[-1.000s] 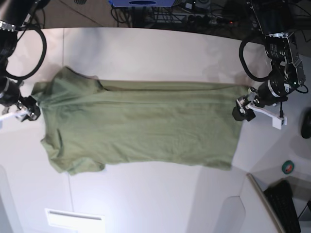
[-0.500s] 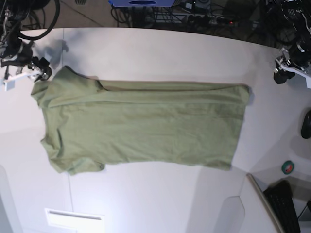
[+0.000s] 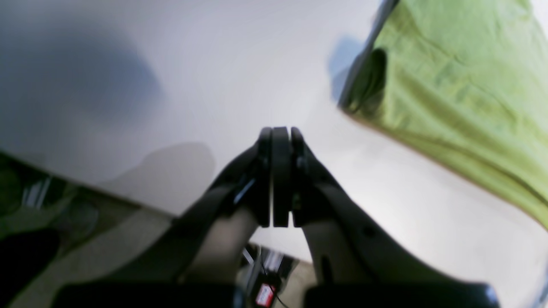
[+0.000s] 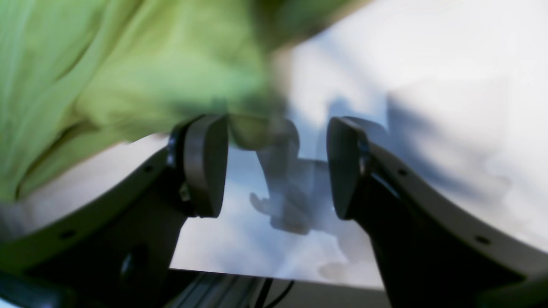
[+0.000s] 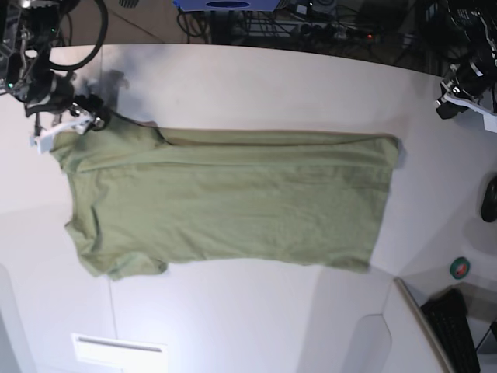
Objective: Layout the t-shirt on the table in an organized manner, then fold the t-shirt properly
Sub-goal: 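Open both grippers and raise them off the shirt, then move the right gripper to the shirt's shoulder and grasp the fabric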
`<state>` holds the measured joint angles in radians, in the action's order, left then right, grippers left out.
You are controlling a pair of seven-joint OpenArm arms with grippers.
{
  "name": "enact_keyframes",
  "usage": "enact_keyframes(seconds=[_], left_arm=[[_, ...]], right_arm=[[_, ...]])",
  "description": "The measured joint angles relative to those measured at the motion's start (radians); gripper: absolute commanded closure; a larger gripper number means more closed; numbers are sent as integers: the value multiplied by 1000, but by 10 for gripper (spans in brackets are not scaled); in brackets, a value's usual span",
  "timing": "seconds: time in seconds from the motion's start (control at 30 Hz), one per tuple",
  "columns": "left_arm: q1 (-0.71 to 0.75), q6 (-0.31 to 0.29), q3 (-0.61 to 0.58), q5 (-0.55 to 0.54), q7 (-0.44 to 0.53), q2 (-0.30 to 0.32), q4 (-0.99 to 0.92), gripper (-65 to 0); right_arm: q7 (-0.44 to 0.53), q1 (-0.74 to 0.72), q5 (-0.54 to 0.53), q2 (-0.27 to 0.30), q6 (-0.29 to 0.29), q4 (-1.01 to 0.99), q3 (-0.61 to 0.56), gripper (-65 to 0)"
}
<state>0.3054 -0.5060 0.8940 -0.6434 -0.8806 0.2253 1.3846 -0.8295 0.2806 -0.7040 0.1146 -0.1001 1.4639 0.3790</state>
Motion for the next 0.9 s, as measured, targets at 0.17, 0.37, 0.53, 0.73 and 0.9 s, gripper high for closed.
enact_keyframes(seconds=[0.17, 0.37, 0.53, 0.73, 0.9], left_arm=[[17, 0, 2, 0, 2, 2, -11, 0], [27, 0, 4, 2, 2, 0, -4, 0], [27, 0, 2, 0, 2, 0, -4, 0], [27, 0, 2, 0, 2, 0, -4, 0], [27, 0, 1, 0, 2, 0, -5, 0]], right_arm=[[75, -2, -9, -1, -7, -63, -31, -354], [71, 0, -6, 13, -7, -64, -35, -348], [68, 0, -7, 11, -7, -65, -37, -197], [55, -3, -3, 9, -6, -35, -41, 0], [-39, -72, 1, 12, -5, -20, -41, 0]])
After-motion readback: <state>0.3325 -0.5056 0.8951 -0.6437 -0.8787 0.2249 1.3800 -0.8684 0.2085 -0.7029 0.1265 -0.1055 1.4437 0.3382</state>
